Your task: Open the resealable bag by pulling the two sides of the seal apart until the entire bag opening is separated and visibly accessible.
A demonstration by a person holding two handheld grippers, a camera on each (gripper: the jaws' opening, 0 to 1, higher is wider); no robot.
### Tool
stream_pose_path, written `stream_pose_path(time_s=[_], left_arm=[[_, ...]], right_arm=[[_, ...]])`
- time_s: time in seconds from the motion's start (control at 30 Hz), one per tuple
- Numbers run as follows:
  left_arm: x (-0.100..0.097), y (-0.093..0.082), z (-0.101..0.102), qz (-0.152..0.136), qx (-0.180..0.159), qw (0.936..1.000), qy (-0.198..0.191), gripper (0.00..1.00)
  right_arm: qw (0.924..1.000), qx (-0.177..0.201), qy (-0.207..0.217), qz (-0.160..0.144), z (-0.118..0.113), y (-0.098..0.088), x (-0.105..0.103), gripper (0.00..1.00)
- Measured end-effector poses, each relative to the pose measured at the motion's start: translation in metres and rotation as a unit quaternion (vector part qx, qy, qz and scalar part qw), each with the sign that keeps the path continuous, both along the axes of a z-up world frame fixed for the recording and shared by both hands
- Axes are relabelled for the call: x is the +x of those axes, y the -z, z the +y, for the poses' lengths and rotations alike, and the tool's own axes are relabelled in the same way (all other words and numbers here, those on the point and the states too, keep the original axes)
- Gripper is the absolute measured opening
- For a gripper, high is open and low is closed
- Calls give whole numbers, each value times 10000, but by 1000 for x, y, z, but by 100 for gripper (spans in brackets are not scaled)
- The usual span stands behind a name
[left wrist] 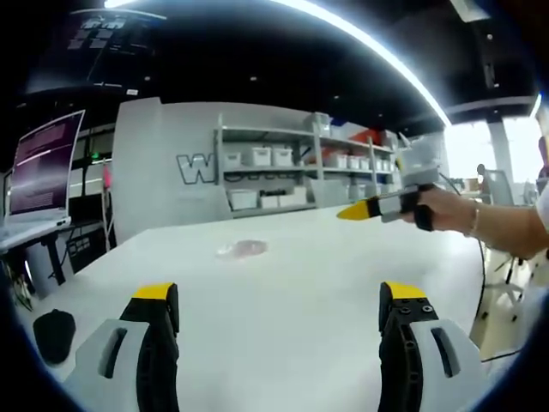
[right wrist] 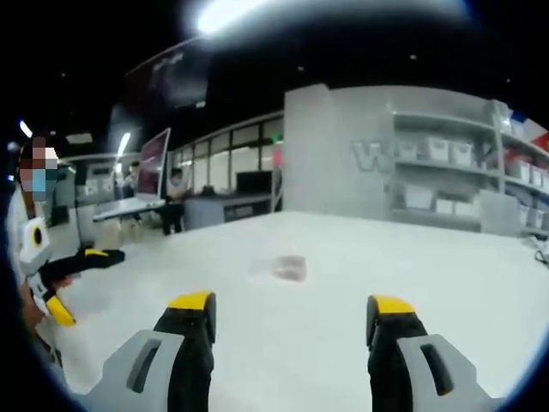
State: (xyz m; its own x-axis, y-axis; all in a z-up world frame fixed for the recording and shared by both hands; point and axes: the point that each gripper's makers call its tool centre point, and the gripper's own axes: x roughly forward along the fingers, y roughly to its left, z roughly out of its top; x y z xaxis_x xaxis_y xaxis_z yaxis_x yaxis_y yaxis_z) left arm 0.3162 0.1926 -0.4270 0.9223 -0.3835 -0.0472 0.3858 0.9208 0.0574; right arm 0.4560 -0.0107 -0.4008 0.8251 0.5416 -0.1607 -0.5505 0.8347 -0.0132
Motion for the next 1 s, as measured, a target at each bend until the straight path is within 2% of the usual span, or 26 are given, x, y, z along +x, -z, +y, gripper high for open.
stream_pose_path(time_s=[0.27,0.53,1.0], left_arm=[[1,-1,-1,18,20,10000,20,95],[2,-2,-1,22,14,10000,46,95],[2,-4,0,-6,1,10000,27,95]], right_arm=[[9999,-149,-2,61,1,3,7,72],[9994,-260,-39,247,8,13,15,71],[9983,-499,-49,291,16,16,25,71]])
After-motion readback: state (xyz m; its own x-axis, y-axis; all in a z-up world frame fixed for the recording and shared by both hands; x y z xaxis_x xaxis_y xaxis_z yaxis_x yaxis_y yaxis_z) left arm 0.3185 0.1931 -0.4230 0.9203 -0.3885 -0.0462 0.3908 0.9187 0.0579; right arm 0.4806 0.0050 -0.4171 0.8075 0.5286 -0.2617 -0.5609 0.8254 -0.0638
